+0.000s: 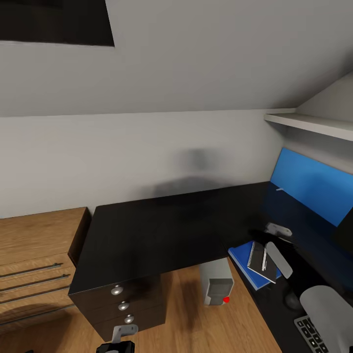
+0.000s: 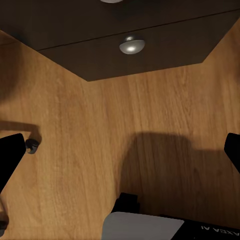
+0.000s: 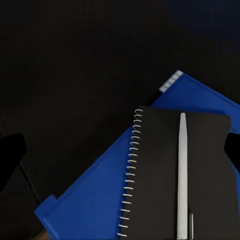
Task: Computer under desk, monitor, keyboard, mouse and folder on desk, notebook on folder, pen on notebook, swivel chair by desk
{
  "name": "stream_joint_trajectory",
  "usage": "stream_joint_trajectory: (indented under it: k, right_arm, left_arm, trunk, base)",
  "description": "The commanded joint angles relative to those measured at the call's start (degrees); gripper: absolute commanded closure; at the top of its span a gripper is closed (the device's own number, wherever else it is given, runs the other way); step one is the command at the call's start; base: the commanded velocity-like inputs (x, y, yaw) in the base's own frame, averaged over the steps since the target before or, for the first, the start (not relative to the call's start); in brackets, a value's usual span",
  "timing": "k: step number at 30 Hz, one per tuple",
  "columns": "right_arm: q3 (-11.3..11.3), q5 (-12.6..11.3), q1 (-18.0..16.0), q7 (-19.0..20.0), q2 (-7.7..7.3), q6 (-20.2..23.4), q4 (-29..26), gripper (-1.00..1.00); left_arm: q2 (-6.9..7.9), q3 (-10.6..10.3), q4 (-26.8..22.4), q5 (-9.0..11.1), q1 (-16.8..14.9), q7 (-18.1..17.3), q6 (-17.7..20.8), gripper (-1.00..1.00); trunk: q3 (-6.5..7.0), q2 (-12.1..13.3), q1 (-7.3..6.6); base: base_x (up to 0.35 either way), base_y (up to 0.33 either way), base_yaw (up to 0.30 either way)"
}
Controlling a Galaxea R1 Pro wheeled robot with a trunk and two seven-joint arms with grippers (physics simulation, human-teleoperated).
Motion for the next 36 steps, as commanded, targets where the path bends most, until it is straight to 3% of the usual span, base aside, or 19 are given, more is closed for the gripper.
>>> stream_joint_trajectory:
  k: [1, 4, 8, 10, 12, 16, 18, 20, 24, 36]
  right_arm:
    - [0.9, -0.2, 0.4, -0.6, 0.05, 0.2, -1.4, -1.00]
    - [5.1, 0.3, 1.9, -0.8, 1.61, 0.4, -6.2, -1.00]
    - [10.9, 0.7, 2.5, -1.6, 4.40, 0.5, -7.8, -1.00]
    - [14.0, 0.9, 2.7, -2.6, 4.93, 0.4, -8.1, -1.00]
    - [15.5, 0.9, 2.8, -3.3, 5.15, 0.4, -8.2, -1.00]
    - [16.7, 1.0, 2.9, -4.0, 5.66, 0.3, -8.1, -1.00]
    - [18.2, 1.1, 3.0, -4.4, 7.21, 0.2, -7.9, -1.00]
    - [19.6, 1.2, 3.0, -4.9, 7.82, 0.1, -7.8, -1.00]
    - [21.8, 1.1, 3.1, -5.6, 8.13, 0.1, -7.8, -1.00]
    - [22.4, 1.0, 3.1, -5.3, 8.10, 0.0, -7.0, -1.00]
  left_arm:
    - [0.05, -0.5, -0.2, 0.6, -0.1, 0.3, -0.5, -1.00]
    - [0.05, -0.5, -0.2, 0.6, -0.1, 0.3, -0.5, -1.00]
    - [0.05, -0.5, -0.2, 0.6, -0.1, 0.3, -0.6, -1.00]
    - [0.05, -0.5, -0.2, 0.6, -0.1, 0.3, -0.6, -1.00]
    - [0.05, -0.5, -0.2, 0.6, -0.1, 0.3, -0.6, -1.00]
    - [0.05, -0.5, -0.2, 0.6, -0.1, 0.3, -0.6, -1.00]
    - [0.10, -0.5, -0.2, 0.6, -0.1, 0.3, -0.6, -1.00]
    - [0.12, -0.5, -0.2, 0.6, -0.1, 0.3, -0.6, -1.00]
    - [0.20, -0.5, -0.2, 0.6, -0.1, 0.3, -0.6, -1.00]
    - [0.22, -0.5, -0.2, 0.6, -0.1, 0.3, -0.6, -1.00]
  trunk:
    - [-0.09, -0.1, 0.02]
    - [-0.09, -0.1, 0.02]
    - [-0.09, -0.1, 0.02]
    - [-0.09, -0.1, 0.02]
    - [-0.09, -0.1, 0.02]
    - [-0.09, -0.1, 0.02]
    - [-0.09, -0.1, 0.02]
    - [-0.12, -0.1, 0.02]
    - [-0.16, -0.1, 0.02]
    - [-0.18, -0.1, 0.02]
  base:
    - [0.000, 0.000, 0.000]
    - [0.000, 0.000, 0.000]
    - [0.000, 0.000, 0.084]
    - [0.000, 0.000, 0.219]
    - [0.000, 0.000, 0.244]
    - [0.000, 0.000, 0.261]
    - [-0.099, 0.042, 0.269]
    - [-0.207, 0.135, 0.271]
    - [-0.252, 0.178, 0.165]
    - [-0.271, 0.196, 0.018]
